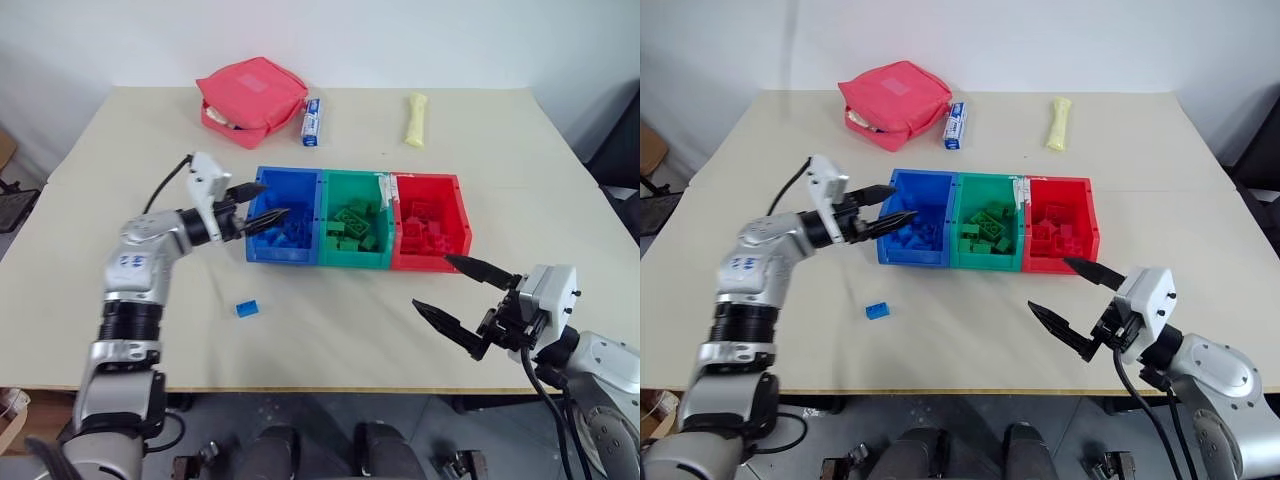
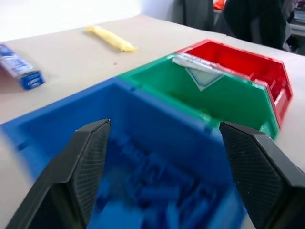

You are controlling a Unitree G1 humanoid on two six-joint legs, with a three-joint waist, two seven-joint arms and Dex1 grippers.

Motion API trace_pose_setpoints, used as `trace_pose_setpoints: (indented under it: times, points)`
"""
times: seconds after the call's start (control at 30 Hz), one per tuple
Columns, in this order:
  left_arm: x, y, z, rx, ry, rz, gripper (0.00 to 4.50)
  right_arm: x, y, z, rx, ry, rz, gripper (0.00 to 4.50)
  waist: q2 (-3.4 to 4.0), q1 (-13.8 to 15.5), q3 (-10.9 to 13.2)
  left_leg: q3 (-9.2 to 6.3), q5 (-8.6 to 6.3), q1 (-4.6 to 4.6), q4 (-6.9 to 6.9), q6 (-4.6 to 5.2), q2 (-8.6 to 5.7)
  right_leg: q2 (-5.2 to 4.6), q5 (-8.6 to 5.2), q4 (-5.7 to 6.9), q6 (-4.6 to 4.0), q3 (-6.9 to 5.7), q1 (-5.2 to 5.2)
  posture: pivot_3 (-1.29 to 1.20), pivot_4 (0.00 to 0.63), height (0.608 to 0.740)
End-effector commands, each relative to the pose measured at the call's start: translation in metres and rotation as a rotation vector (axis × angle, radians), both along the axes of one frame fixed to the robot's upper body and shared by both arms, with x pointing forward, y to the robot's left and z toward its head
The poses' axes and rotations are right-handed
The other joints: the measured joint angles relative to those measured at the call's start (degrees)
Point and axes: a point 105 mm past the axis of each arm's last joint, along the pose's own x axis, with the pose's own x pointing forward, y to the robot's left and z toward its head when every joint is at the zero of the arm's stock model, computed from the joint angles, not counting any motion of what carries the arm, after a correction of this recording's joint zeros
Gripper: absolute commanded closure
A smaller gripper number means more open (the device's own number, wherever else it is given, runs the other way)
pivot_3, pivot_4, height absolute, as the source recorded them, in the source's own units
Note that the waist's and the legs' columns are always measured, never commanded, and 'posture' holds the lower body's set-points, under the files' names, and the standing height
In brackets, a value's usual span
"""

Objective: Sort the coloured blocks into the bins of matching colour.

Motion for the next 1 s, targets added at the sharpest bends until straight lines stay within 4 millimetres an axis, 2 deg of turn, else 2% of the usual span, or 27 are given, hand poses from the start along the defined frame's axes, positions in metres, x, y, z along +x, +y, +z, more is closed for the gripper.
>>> trace_pose_setpoints:
  times: [0.03,0.2,0.3,0.37,0.43,0.5,0.57,0.63,0.73,0.83,0.97,1.0]
  points:
    - [-0.027,0.032,0.003,0.094,-0.112,-0.069,0.05,-0.010,0.011,-0.001,-0.069,0.019,0.132,0.00,0.00,-0.20,0.00,-0.01,-0.01,0.00,-0.01,-0.01,0.01,-0.02,0.00,-0.06,0.00,0.01,0.00,0.00,0.150,0.740]
    - [-0.057,0.080,-0.025,0.171,-0.045,-0.056,0.02,-0.007,0.022,0.000,-0.091,0.025,0.236,0.00,0.00,-0.51,0.00,-0.07,-0.02,0.00,-0.02,-0.02,0.04,-0.12,-0.01,-0.41,-0.02,0.12,0.09,0.00,0.150,0.740]
    - [-0.075,0.117,-0.052,0.259,0.071,0.016,0.02,-0.003,0.032,-0.007,-0.128,0.040,0.298,0.00,-0.01,-0.76,0.00,-0.10,-0.04,0.02,-0.05,-0.01,0.06,-0.15,-0.02,-0.43,-0.05,0.11,0.09,0.00,0.150,0.740]
    - [-0.083,0.130,-0.063,0.315,0.099,0.037,0.02,-0.005,0.036,-0.014,-0.149,0.067,0.342,0.00,-0.01,-0.65,0.00,-0.10,-0.05,0.01,-0.09,0.00,0.06,-0.15,-0.03,-0.43,-0.06,0.11,0.06,0.00,0.150,0.740]
    - [-0.084,0.133,-0.066,0.335,0.095,0.050,0.02,-0.006,0.038,-0.019,-0.154,0.094,0.368,0.00,-0.01,-0.20,0.00,-0.16,-0.06,-0.01,-0.10,0.02,0.04,-0.20,-0.04,-0.44,-0.07,0.05,0.07,0.00,0.150,0.740]
    - [-0.085,0.124,-0.065,0.316,0.088,0.014,0.02,-0.006,0.037,-0.020,-0.145,0.108,0.372,0.00,-0.02,0.22,0.00,-0.17,-0.09,-0.04,-0.07,0.06,0.03,-0.23,-0.03,-0.45,-0.07,0.05,0.08,0.00,0.150,0.740]
    - [-0.087,0.102,-0.065,0.306,0.089,-0.076,0.02,-0.006,0.035,-0.021,-0.146,0.102,0.361,0.00,-0.02,0.54,0.00,-0.16,-0.11,-0.05,-0.04,0.09,0.02,-0.25,-0.03,-0.47,-0.07,0.05,0.10,0.00,0.150,0.740]
    - [-0.088,0.087,-0.066,0.304,0.092,-0.122,0.02,-0.006,0.034,-0.022,-0.149,0.103,0.358,0.00,-0.01,0.71,0.00,-0.16,-0.11,-0.05,-0.04,0.10,0.00,-0.29,-0.03,-0.47,-0.07,0.05,0.12,0.00,0.150,0.740]
    - [-0.088,0.063,-0.076,0.369,0.117,-0.195,0.02,-0.005,0.031,-0.024,-0.166,0.082,0.340,0.00,-0.01,0.55,0.00,-0.16,-0.12,-0.04,-0.05,0.08,0.00,-0.27,-0.03,-0.46,-0.07,0.05,0.11,0.00,0.150,0.740]
    - [-0.077,0.036,-0.089,0.437,0.139,-0.196,0.02,-0.006,0.030,-0.027,-0.184,0.068,0.326,0.00,-0.01,0.49,0.00,-0.13,-0.12,-0.03,-0.07,0.07,0.01,-0.22,-0.03,-0.43,-0.07,0.07,0.08,0.00,0.150,0.740]
    - [-0.069,0.020,-0.106,0.502,0.193,-0.184,0.02,-0.003,0.028,-0.024,-0.184,0.046,0.296,0.00,-0.01,0.50,0.00,-0.07,-0.12,-0.03,-0.05,0.06,0.01,-0.13,-0.03,-0.35,-0.07,0.11,0.05,0.00,0.150,0.740]
    - [-0.068,0.017,-0.107,0.511,0.183,-0.191,0.20,-0.003,0.027,-0.024,-0.185,0.041,0.291,0.00,0.03,0.55,-0.03,-0.08,-0.12,-0.02,-0.05,0.06,0.02,-0.13,-0.03,-0.35,-0.07,0.11,0.05,0.00,0.150,0.740]
